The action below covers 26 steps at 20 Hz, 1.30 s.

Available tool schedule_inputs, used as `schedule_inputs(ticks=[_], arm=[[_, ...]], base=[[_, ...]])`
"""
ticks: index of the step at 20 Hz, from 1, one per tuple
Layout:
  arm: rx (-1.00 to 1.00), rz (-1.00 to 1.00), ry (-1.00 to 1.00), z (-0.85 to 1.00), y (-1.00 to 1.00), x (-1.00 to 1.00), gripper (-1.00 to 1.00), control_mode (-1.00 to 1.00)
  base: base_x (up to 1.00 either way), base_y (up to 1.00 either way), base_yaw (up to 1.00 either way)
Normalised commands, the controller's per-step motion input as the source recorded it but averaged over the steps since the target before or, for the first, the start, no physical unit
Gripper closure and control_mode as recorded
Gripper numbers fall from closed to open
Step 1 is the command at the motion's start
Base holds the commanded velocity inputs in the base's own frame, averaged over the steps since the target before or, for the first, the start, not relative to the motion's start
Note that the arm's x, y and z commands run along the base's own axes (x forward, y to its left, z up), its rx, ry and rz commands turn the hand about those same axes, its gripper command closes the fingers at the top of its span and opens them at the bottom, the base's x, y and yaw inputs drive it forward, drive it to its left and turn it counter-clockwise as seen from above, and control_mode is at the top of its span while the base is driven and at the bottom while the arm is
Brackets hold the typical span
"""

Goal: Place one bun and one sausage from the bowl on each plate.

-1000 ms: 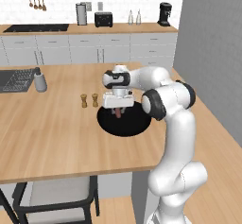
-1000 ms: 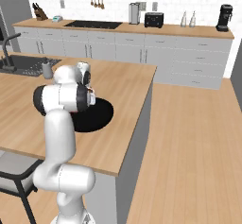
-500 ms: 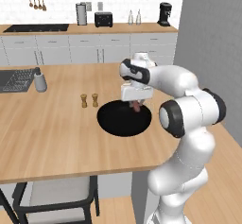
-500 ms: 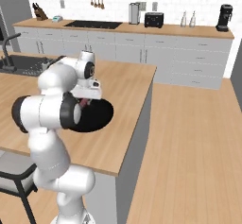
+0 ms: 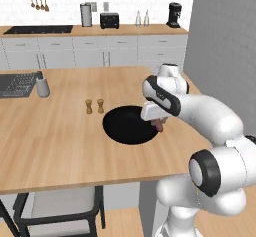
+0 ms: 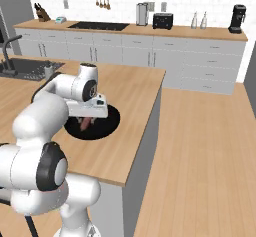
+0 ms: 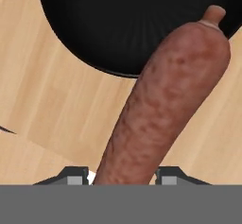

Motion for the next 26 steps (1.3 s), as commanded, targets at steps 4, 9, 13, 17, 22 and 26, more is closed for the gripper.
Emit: schedule_inputs(ticks=[4,9,13,17,22,26], arm=[[0.0,0.0,-0.04,0.21,-0.06,-0.41,1.0,-1.0],[0.0,0.0,0.0,0.05,0.0,-0.13,1.0,1.0],[0.0,0.0,0.0,0.0,0.0,0.0,1.0,1.0],[0.0,0.0,0.0,0.0,0.0,0.0,1.0,1.0],[0.0,0.0,0.0,0.0,0.0,0.0,1.0,1.0],[0.0,0.0,0.0,0.0,0.0,0.0,1.0,1.0]], base=[[0.0,0.0,0.0],[-0.05,0.0,0.0],[-0.33,0.12,0.0],[-0.45,0.39,0.0],[-0.51,0.56,0.0],[-0.36,0.84,-0.02]])
